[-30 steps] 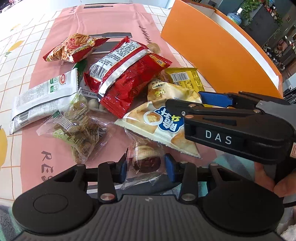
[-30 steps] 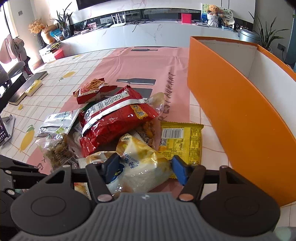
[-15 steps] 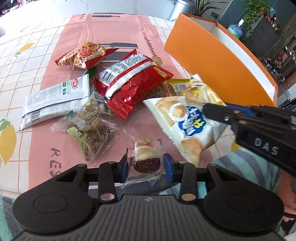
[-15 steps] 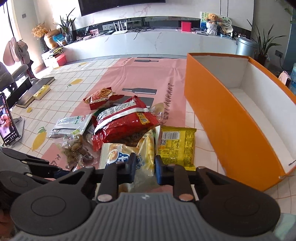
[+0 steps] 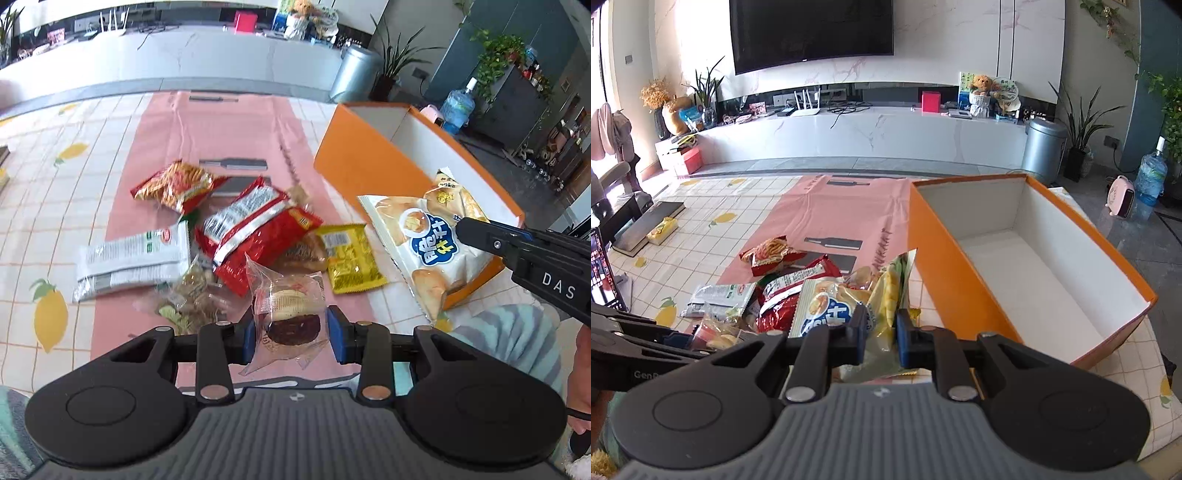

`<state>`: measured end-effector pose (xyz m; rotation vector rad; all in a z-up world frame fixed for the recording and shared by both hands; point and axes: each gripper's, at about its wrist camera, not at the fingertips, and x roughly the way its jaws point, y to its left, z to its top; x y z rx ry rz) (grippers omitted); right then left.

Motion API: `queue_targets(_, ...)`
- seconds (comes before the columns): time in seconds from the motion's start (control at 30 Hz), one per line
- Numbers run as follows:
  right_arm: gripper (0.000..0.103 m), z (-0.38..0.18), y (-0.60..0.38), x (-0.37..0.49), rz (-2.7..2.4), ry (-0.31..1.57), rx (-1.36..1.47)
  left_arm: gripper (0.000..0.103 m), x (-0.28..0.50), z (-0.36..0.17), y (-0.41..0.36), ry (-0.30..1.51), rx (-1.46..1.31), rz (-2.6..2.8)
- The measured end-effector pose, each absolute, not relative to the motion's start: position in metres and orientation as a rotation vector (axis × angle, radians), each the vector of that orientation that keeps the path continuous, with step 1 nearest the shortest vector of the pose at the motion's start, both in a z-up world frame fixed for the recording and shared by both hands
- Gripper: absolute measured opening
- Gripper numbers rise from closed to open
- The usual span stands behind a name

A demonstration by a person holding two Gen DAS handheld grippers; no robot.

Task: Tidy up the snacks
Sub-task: 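Carry the cake and bread bag into the orange box and release both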

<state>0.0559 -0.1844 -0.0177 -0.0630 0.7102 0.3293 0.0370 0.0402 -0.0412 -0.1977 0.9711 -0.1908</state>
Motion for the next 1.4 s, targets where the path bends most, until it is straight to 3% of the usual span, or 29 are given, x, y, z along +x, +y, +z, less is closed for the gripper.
queue_targets(0.67,0.012,0.032,-0.308,0.083,0.185,0.623,-0.022,0.043,0.099,0.031,-0.087,0.817,-0.003,-0.406)
queue_targets(0.97,0.012,0.011,-0.329,0.152,0.207,0.713,-0.194,0.043,0.159,0.006,-0.15,0.907,0.098,-0.47)
queue_targets(1.4,0.012,-0.054,-0.329,0.225,0.35,0.914,-0.324,0.043,0.214,-0.05,-0.179,1.064,0.266,-0.587)
